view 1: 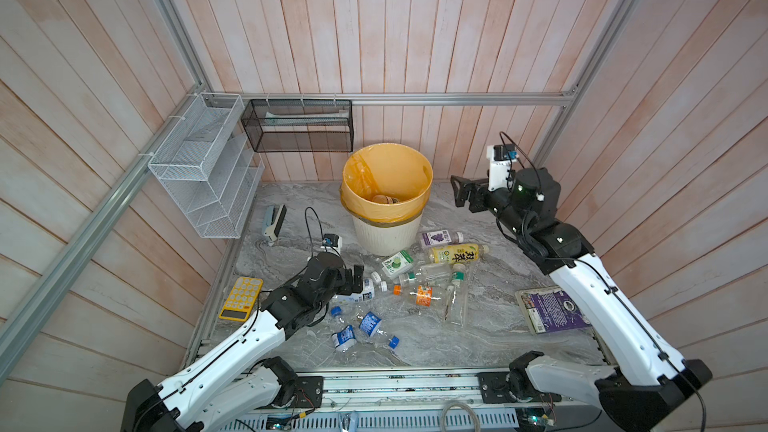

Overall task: Throw the plastic bottles in the bin
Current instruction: 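Reach left gripper to clear green-neck bottle and grasp while right gripper withdraws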

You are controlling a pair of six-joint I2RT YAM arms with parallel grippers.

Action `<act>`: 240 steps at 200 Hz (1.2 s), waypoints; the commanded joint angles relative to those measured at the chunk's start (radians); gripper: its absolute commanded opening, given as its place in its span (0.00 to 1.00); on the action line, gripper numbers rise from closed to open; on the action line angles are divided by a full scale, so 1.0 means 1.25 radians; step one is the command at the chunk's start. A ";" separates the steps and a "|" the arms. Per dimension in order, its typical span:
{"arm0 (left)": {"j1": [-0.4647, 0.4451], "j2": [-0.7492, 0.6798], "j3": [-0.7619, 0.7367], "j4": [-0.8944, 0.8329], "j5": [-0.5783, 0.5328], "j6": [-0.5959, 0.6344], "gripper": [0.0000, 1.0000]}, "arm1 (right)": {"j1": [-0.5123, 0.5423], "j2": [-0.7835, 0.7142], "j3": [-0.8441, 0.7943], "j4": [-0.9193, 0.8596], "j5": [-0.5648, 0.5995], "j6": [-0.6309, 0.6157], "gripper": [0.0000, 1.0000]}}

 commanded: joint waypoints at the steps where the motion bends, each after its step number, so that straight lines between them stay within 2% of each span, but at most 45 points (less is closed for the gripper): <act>1: -0.040 0.036 0.037 0.012 -0.028 0.039 1.00 | -0.070 -0.055 -0.134 0.025 0.008 0.081 1.00; 45: -0.155 0.132 0.099 0.027 -0.067 0.091 1.00 | -0.200 -0.194 -0.389 0.025 -0.037 0.161 0.99; 72: -0.189 0.225 0.169 0.026 -0.048 0.094 1.00 | -0.284 -0.237 -0.482 0.028 -0.090 0.187 0.99; 88: -0.249 0.293 0.227 0.021 -0.034 0.078 1.00 | -0.321 -0.249 -0.518 0.025 -0.102 0.198 0.99; 109: -0.309 0.393 0.313 0.009 -0.040 0.059 1.00 | -0.353 -0.256 -0.544 0.023 -0.145 0.201 0.99; 139: -0.363 0.531 0.442 -0.025 -0.023 0.036 1.00 | -0.381 -0.269 -0.569 0.013 -0.126 0.212 0.99; 158: -0.390 0.616 0.521 -0.036 0.021 0.035 1.00 | -0.396 -0.285 -0.578 0.013 -0.116 0.223 0.99; 190: -0.410 0.740 0.647 -0.096 0.076 0.016 0.93 | -0.402 -0.308 -0.581 0.011 -0.090 0.233 0.99; 216: -0.414 0.805 0.699 -0.126 0.121 0.000 0.85 | -0.408 -0.314 -0.583 0.010 -0.077 0.232 0.99; 240: -0.420 0.854 0.742 -0.157 0.125 -0.013 0.83 | -0.415 -0.319 -0.585 0.009 -0.074 0.233 0.99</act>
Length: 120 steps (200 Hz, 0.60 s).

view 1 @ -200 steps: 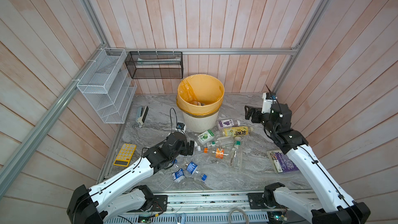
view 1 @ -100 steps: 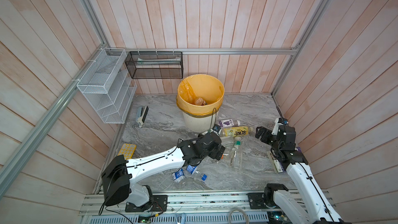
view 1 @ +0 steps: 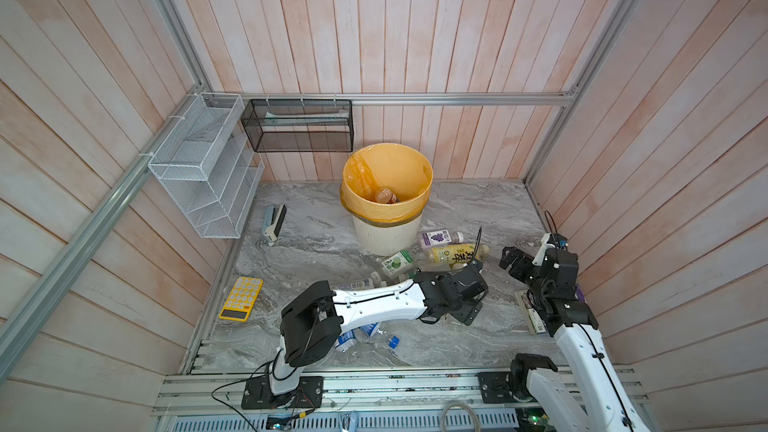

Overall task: Throw the plastic bottles in the bin
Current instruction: 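Reach left gripper to clear green-neck bottle and grasp while right gripper withdraws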

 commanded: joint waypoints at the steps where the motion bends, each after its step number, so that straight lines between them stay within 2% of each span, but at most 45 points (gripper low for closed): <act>1: -0.007 0.040 0.045 -0.057 0.030 -0.021 0.83 | -0.010 -0.011 -0.007 -0.003 0.021 0.007 0.99; 47: -0.013 0.097 0.083 -0.064 0.050 -0.009 0.78 | -0.021 -0.014 -0.006 -0.004 0.014 -0.004 0.99; 120: -0.015 0.169 0.137 -0.102 0.037 0.015 0.81 | -0.031 -0.011 0.002 0.001 -0.007 -0.011 0.99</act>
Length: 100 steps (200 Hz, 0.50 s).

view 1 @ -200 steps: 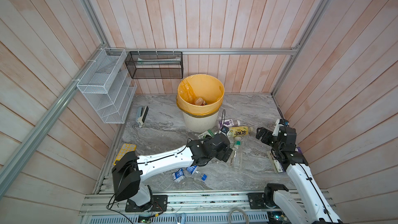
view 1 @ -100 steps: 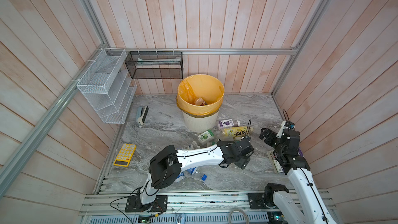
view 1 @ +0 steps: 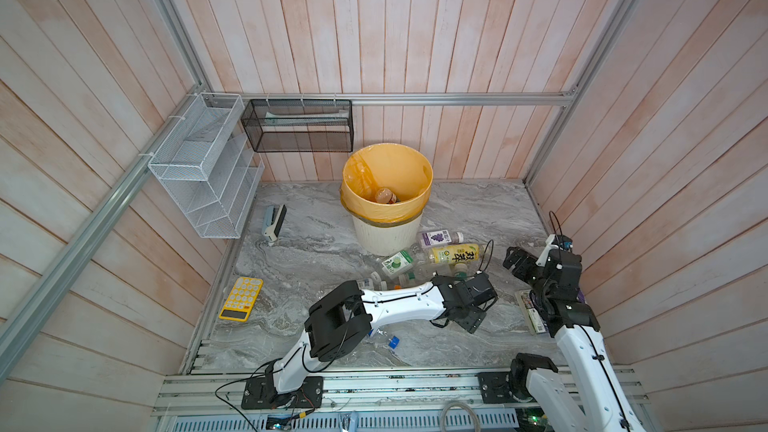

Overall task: Throw the plastic bottles in the bin
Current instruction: 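Reach left gripper to clear green-neck bottle and grasp while right gripper withdraws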

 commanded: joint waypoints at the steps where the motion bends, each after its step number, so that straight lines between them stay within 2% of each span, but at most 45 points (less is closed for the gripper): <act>1: -0.003 0.031 0.031 -0.031 -0.005 0.020 0.81 | -0.008 -0.003 0.003 0.002 -0.011 -0.011 0.99; 57: -0.003 0.063 0.054 -0.023 0.007 0.040 0.80 | -0.013 -0.005 -0.002 0.003 -0.018 -0.013 0.99; 100: -0.004 0.065 0.047 -0.014 0.016 0.055 0.63 | -0.014 -0.014 -0.010 0.004 -0.017 -0.011 0.99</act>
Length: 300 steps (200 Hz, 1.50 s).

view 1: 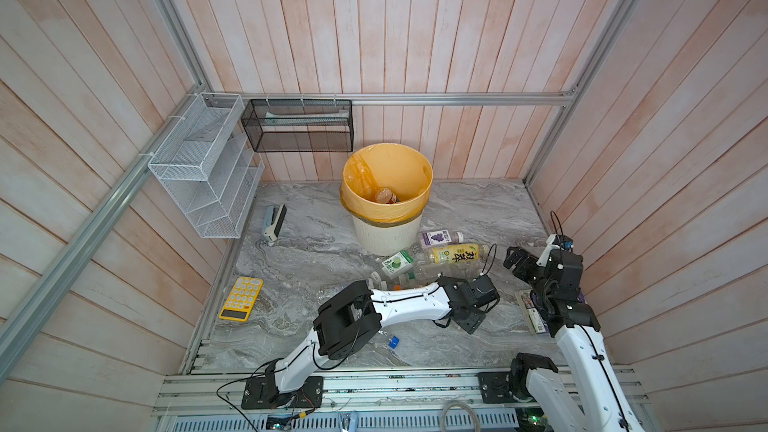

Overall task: Throw the plastic bottles in the bin
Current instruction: 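Reach left gripper to clear green-neck bottle and grasp while right gripper withdraws, then lift the clear bottle over the bin and open the left gripper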

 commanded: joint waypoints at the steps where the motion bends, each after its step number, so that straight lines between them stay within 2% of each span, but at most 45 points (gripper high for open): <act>1: -0.004 0.016 0.012 0.000 0.013 0.021 0.62 | -0.006 -0.013 -0.010 0.004 -0.003 -0.010 0.99; 20: -0.005 -0.004 -0.008 0.022 0.015 0.024 0.53 | -0.007 -0.018 -0.009 0.002 0.000 -0.010 0.99; 43: -0.005 -0.049 -0.053 0.068 0.017 0.018 0.48 | -0.008 -0.035 -0.011 0.004 0.013 -0.009 0.99; 85: -0.005 -0.181 -0.151 0.173 0.022 0.003 0.45 | -0.009 -0.083 -0.018 0.029 0.008 -0.020 0.99; 114: -0.002 -0.305 -0.231 0.242 -0.007 -0.022 0.45 | -0.008 -0.091 -0.020 0.045 -0.041 -0.037 0.99; 150: -0.001 -0.477 -0.345 0.299 -0.114 -0.040 0.45 | -0.008 -0.097 -0.016 0.066 -0.074 -0.048 0.99; 206: -0.001 -0.782 -0.503 0.352 -0.400 0.000 0.44 | -0.008 -0.071 -0.008 0.111 -0.169 -0.035 0.97; 221: 0.025 -0.846 -0.535 0.362 -0.435 0.017 0.46 | -0.009 -0.063 -0.012 0.124 -0.193 -0.028 0.95; 238: 0.119 -0.881 -0.522 0.347 -0.364 0.016 0.46 | -0.004 -0.054 -0.011 0.135 -0.221 -0.024 0.93; 253: 0.211 -0.861 -0.473 0.341 -0.278 0.052 0.48 | 0.014 -0.044 -0.006 0.147 -0.241 -0.019 0.91; 266: 0.302 -0.794 -0.363 0.293 -0.187 0.083 0.50 | 0.041 -0.032 -0.001 0.155 -0.243 -0.020 0.91; 282: 0.394 -0.649 -0.172 0.176 -0.069 0.100 0.53 | 0.083 -0.014 0.010 0.149 -0.231 -0.024 0.91; 300: 0.439 -0.502 0.031 0.060 0.011 0.097 0.53 | 0.104 0.003 0.020 0.136 -0.225 -0.025 0.91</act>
